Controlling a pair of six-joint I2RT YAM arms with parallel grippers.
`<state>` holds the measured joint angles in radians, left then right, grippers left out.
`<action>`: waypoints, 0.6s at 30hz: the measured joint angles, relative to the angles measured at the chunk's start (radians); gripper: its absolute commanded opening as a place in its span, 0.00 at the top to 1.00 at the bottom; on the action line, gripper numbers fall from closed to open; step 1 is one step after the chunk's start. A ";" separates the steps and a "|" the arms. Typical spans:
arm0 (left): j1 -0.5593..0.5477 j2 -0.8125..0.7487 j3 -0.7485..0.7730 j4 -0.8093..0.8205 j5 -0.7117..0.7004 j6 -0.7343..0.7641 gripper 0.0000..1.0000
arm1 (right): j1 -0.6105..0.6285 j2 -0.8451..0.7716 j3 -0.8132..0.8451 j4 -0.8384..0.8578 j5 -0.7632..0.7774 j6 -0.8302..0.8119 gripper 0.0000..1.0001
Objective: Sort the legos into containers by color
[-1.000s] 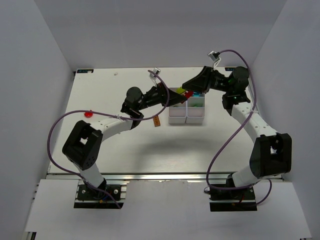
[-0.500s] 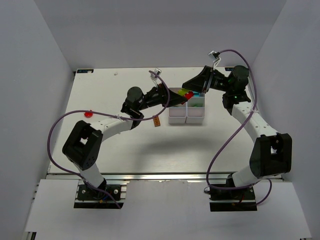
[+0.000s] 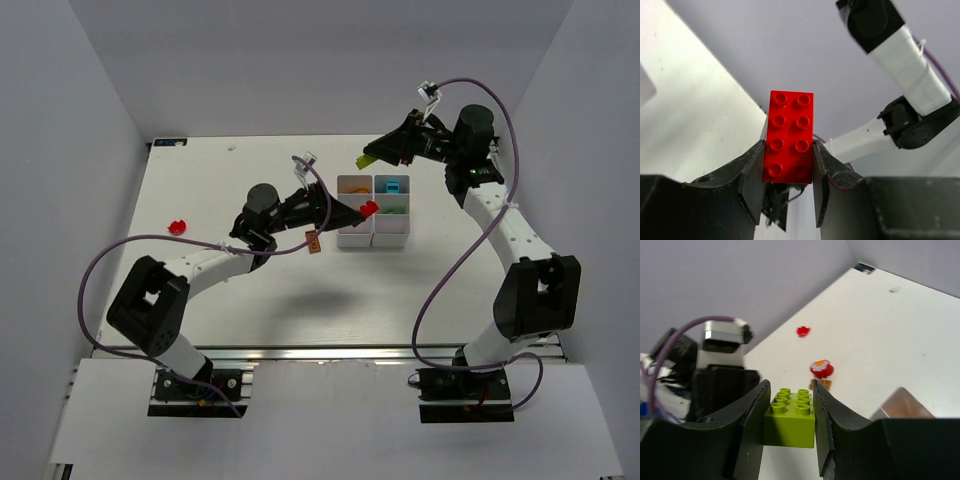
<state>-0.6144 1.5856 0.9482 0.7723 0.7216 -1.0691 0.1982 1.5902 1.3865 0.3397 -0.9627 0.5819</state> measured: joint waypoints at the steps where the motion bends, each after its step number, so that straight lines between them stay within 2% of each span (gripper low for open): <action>1: 0.002 -0.016 -0.018 -0.014 -0.001 0.007 1.00 | 0.000 0.005 0.008 -0.033 0.017 -0.037 1.00; 6: 0.027 -0.111 -0.105 -0.103 -0.019 0.047 1.00 | 0.010 0.027 0.013 -0.229 0.148 -0.204 1.00; 11: 0.058 -0.190 -0.111 -0.253 -0.074 0.124 1.00 | 0.074 0.037 0.004 -0.381 0.340 -0.340 1.00; 18: 0.099 -0.301 -0.111 -0.430 -0.157 0.218 1.00 | 0.222 0.066 -0.010 -0.447 0.607 -0.423 1.00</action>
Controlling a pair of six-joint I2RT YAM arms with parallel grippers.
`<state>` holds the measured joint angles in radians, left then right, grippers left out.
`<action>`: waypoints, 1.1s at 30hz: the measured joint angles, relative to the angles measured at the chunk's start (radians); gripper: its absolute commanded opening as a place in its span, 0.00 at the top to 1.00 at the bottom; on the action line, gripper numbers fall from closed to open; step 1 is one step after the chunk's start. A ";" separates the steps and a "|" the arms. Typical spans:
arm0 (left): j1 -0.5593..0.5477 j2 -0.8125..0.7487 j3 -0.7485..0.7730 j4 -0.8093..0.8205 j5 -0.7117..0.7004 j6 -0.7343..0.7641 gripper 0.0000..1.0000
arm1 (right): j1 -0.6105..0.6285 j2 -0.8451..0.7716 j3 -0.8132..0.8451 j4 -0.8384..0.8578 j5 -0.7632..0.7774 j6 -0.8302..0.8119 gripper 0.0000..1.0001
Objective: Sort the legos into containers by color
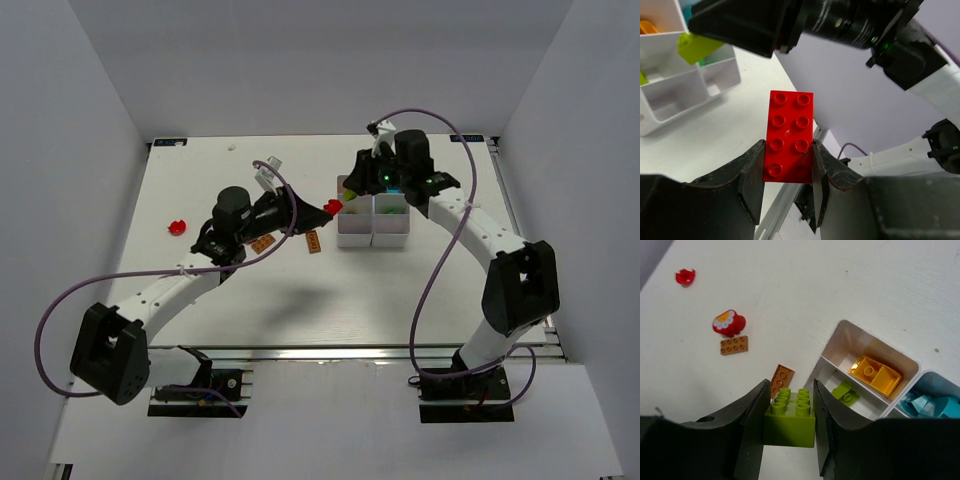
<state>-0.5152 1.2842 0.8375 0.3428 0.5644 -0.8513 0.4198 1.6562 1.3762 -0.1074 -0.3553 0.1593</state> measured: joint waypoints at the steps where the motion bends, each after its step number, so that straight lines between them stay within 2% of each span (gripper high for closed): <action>1: 0.004 -0.012 -0.001 -0.013 -0.008 0.008 1.00 | 0.011 0.010 -0.002 -0.001 0.025 -0.008 1.00; 9: 0.015 -0.097 -0.043 -0.091 -0.062 0.041 1.00 | 0.035 0.086 -0.013 0.005 0.201 -0.050 1.00; 10: 0.015 -0.100 -0.046 -0.101 -0.065 0.044 1.00 | 0.035 0.092 -0.013 0.005 0.208 -0.053 0.97; 12: 0.015 -0.101 -0.046 -0.118 -0.072 0.052 1.00 | 0.035 0.100 -0.015 0.006 0.224 -0.062 0.84; 13: 0.015 -0.101 -0.046 -0.126 -0.075 0.057 1.00 | 0.035 0.101 -0.017 0.007 0.230 -0.064 0.73; 15: 0.015 -0.100 -0.046 -0.143 -0.079 0.068 1.00 | 0.035 0.103 -0.019 0.007 0.238 -0.067 0.63; 16: 0.015 -0.099 -0.046 -0.153 -0.079 0.075 1.00 | 0.035 0.104 -0.019 0.008 0.241 -0.069 0.53; 19: 0.015 -0.087 -0.033 -0.190 -0.079 0.100 1.00 | 0.039 0.105 -0.020 0.012 0.248 -0.076 0.40; 22: 0.015 -0.064 -0.006 -0.222 -0.078 0.123 1.00 | 0.040 0.105 -0.020 0.013 0.249 -0.084 0.34; 30: 0.015 -0.001 0.062 -0.273 -0.063 0.153 1.00 | 0.040 0.100 -0.040 0.031 0.246 -0.089 0.34; 33: 0.015 0.055 0.118 -0.320 -0.039 0.149 1.00 | 0.035 0.056 -0.070 0.030 0.227 -0.101 0.38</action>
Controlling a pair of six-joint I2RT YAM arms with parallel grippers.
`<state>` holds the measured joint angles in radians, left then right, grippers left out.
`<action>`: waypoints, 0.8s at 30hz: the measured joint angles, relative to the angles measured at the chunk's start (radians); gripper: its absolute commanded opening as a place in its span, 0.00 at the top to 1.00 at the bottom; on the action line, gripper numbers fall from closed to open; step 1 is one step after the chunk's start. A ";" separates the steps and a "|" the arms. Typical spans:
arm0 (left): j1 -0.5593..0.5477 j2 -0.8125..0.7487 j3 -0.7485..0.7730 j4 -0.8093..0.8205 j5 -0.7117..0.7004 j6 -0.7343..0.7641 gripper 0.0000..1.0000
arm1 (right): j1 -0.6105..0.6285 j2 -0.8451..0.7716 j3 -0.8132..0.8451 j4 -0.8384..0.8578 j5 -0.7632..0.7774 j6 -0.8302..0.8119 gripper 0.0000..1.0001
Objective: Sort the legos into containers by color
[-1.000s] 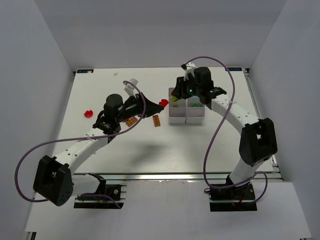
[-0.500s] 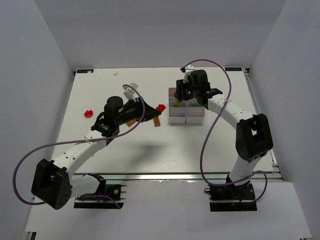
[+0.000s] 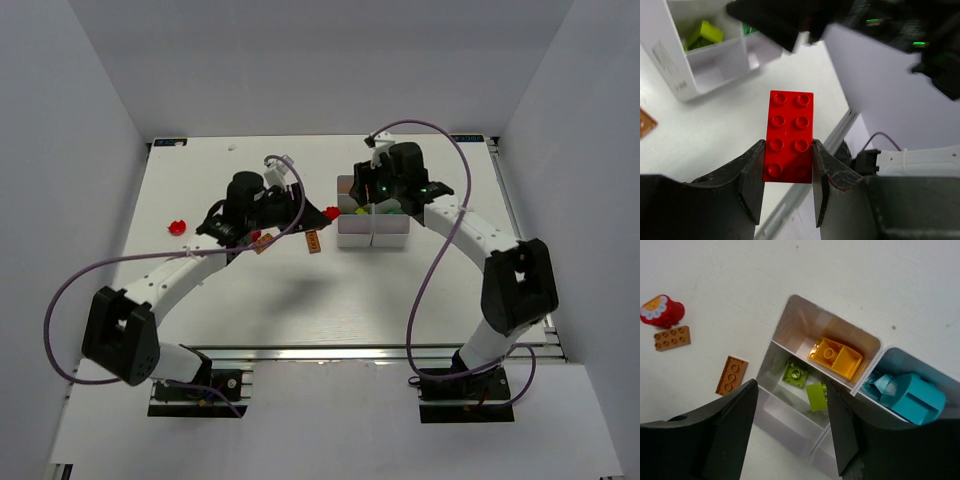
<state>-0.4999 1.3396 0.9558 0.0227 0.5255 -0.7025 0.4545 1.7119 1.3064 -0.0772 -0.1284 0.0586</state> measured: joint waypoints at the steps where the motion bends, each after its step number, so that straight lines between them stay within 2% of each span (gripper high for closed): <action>1: 0.000 0.025 0.028 -0.029 0.011 -0.001 1.00 | -0.005 -0.029 -0.014 0.005 -0.012 -0.010 0.40; 10: -0.002 0.360 0.344 -0.351 0.090 -0.004 1.00 | -0.147 -0.299 -0.071 0.097 -0.098 -0.037 0.42; 14: -0.013 0.452 0.458 -0.476 0.090 -0.005 1.00 | -0.182 -0.340 -0.103 0.116 -0.111 -0.036 0.42; 24: -0.047 0.642 0.754 -0.660 0.055 -0.012 1.00 | -0.186 -0.364 -0.187 0.111 -0.134 -0.018 0.41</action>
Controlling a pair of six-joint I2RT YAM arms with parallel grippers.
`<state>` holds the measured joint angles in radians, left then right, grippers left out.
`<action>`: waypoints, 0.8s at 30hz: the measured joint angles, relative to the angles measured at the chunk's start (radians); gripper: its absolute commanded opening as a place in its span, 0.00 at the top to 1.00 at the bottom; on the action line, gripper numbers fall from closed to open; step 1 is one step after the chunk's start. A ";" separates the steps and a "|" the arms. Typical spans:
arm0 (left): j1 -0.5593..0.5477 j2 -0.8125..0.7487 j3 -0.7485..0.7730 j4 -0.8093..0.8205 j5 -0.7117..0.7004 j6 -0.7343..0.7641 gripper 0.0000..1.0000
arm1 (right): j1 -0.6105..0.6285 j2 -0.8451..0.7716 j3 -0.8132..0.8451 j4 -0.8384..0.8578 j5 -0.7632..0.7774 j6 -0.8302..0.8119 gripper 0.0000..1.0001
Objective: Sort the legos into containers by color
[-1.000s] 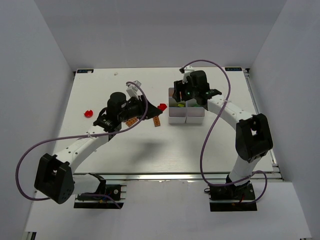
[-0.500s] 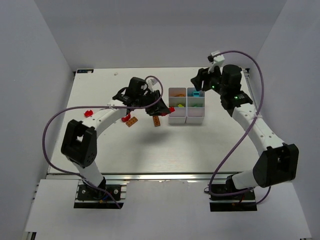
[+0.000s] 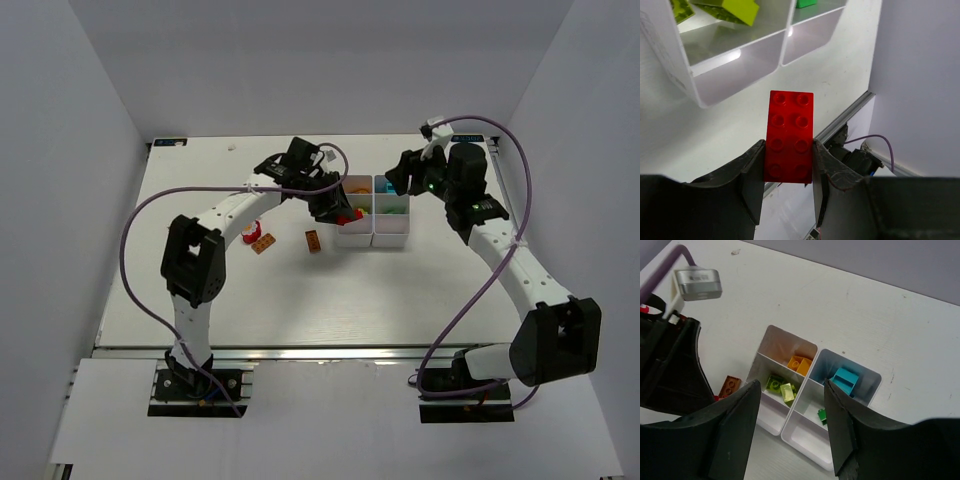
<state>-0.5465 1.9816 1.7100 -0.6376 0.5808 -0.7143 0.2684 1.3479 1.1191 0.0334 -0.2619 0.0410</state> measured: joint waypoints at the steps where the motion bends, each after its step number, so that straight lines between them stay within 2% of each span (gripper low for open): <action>1: -0.002 0.014 0.014 -0.016 -0.006 0.001 0.99 | -0.002 -0.004 -0.001 0.001 -0.001 0.004 0.41; 4: -0.006 0.055 0.048 -0.073 -0.030 0.003 0.94 | -0.010 -0.014 -0.003 0.003 -0.005 0.012 0.41; 14: -0.014 0.183 0.269 -0.235 -0.111 0.019 0.60 | -0.027 -0.018 -0.003 0.023 -0.014 0.036 0.41; 24: -0.032 0.223 0.335 -0.332 -0.133 0.034 0.57 | -0.040 -0.031 -0.025 0.030 -0.023 0.053 0.40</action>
<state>-0.5785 2.2047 2.0453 -0.9695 0.4477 -0.6800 0.2287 1.3170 1.0939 0.0635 -0.2848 0.0944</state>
